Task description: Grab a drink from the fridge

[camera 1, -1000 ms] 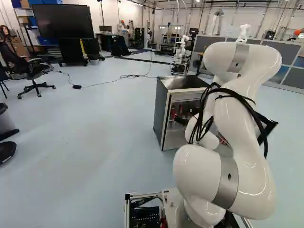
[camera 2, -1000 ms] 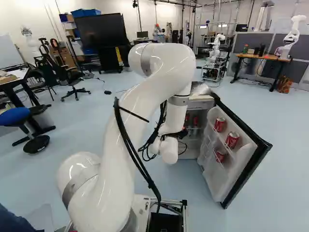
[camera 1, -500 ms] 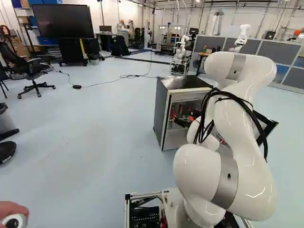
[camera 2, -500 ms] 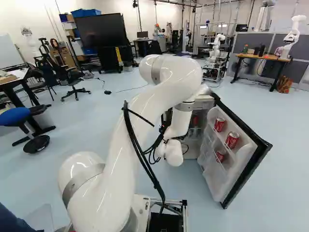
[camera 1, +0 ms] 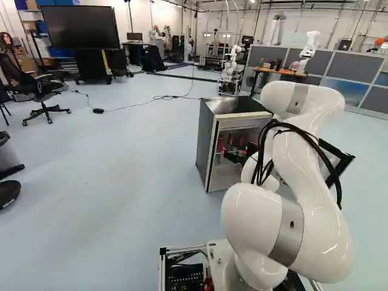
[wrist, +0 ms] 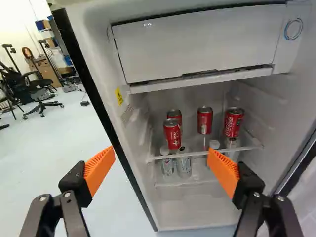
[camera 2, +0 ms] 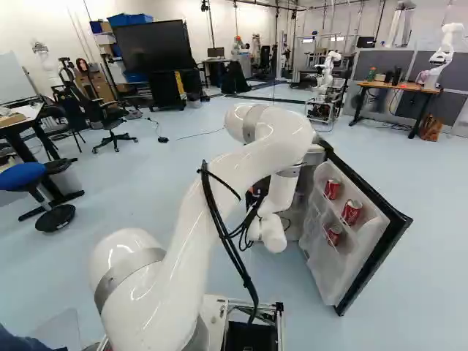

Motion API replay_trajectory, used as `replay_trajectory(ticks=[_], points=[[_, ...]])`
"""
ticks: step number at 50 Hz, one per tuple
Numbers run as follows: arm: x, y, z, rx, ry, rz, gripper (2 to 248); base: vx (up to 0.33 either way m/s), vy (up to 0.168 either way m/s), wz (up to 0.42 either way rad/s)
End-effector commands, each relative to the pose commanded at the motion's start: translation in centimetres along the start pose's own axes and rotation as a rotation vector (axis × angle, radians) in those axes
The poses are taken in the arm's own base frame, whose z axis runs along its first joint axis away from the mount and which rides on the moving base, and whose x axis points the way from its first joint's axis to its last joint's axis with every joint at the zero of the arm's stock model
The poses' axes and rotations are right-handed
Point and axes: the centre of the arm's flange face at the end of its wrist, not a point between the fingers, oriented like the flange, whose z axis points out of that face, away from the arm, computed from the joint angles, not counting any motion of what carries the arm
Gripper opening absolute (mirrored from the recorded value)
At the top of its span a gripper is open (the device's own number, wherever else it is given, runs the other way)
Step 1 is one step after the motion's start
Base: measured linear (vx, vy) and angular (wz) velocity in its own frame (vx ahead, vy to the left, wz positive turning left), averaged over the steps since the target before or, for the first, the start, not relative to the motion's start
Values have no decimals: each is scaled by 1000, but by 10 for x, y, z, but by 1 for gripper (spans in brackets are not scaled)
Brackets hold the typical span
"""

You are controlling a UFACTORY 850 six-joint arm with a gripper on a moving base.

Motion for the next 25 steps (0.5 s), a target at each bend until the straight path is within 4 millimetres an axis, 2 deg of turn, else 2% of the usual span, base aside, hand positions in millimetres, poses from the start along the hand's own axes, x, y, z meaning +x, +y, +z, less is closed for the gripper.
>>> replay_trajectory(ticks=[12, 25], points=[[-16, 16, 23, 40, 24, -25, 247, 0, 0, 0], [-20, 32, 47, 69, 60, -62, 247, 0, 0, 0]])
